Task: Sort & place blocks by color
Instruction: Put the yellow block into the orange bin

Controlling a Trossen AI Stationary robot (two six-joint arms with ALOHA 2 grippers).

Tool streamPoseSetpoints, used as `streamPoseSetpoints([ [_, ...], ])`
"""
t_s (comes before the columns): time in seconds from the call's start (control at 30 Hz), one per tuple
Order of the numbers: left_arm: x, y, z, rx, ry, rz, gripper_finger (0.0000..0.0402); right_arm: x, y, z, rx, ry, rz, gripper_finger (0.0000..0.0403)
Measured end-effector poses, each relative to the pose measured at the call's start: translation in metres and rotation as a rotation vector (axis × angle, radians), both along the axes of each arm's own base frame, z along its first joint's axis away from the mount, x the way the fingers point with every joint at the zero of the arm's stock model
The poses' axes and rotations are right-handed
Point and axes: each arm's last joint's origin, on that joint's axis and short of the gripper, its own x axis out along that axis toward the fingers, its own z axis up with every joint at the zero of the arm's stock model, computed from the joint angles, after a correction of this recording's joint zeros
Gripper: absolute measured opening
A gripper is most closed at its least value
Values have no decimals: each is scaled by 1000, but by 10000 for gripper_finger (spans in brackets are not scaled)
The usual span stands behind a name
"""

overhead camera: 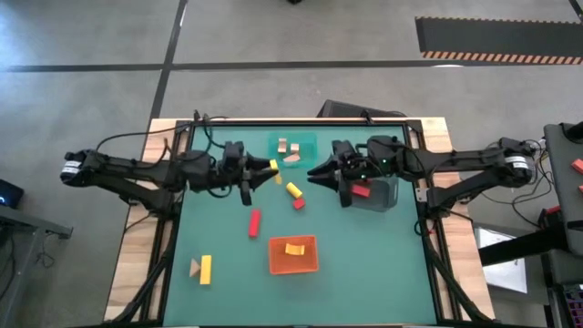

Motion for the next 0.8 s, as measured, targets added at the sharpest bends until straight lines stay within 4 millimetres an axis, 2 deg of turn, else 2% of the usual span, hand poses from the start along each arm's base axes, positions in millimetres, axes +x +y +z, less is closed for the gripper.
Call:
streamPoseSetpoints([
  [0.13,1,2,7,20,-83,-39,115,8,0,2,16,0,-2,129],
  [0.43,17,-1,-2,25,-77,-120,115,31,0,11,13,-10,22,202],
  [0.6,25,-1,-3,26,-87,-122,115,39,-1,11,12,-1,27,219],
  [0.8,30,-2,-6,27,-94,-129,115,42,-1,6,21,18,26,220],
])
